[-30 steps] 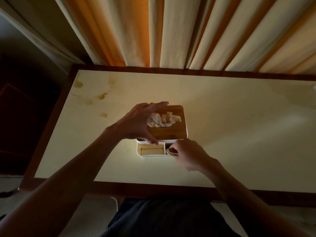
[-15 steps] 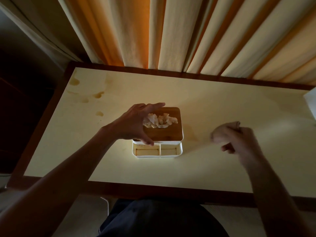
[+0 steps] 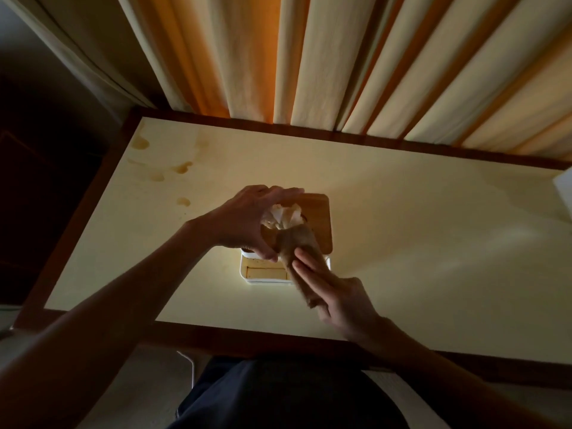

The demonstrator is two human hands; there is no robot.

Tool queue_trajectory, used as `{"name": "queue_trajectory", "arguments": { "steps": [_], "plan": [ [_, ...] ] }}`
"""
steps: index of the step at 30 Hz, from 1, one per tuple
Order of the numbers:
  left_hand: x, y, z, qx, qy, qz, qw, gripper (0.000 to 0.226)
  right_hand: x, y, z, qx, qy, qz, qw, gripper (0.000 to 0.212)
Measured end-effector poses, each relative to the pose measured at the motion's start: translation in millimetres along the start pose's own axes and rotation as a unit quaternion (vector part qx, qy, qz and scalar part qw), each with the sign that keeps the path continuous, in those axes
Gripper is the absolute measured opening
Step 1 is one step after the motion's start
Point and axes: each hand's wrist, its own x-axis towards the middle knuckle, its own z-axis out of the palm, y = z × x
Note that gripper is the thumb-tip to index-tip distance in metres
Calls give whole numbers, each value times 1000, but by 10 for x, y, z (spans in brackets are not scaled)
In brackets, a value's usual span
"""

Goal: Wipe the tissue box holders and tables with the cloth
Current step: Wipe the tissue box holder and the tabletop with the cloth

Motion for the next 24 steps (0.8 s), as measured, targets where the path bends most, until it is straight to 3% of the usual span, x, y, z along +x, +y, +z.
{"name": "queue_trajectory", "arguments": {
  "steps": [4, 8, 11, 14, 16, 18, 20, 24],
  "plan": [
    [30, 3, -67, 15, -47, 4, 999, 119, -10, 247, -173, -96, -91, -113, 985, 79],
    [55, 7, -112, 9, -74, -2, 997, 121, 72, 408, -363, -115, -165, -215, 956, 70],
    [71, -26, -119, 22, -83, -3, 996, 120, 157, 454, -444, -140, -201, -237, 940, 65],
    [85, -57, -141, 25, -92, -9, 995, 120, 260, 335, -498, -139, -254, -208, 934, 64],
    [88, -64, -148, 30, -94, -10, 995, 122, 336, 194, -515, -123, -329, -143, 925, 66],
    [92, -66, -139, 31, -93, -13, 995, 124, 456, 24, -498, -134, -403, -74, 902, 47],
    [93, -71, -132, 35, -93, -15, 995, 124, 594, -105, -418, -132, -431, -12, 893, 27],
    [92, -91, -162, 56, -100, -13, 993, 122, 665, -199, -317, -126, -429, 47, 893, 22]
  ]
}}
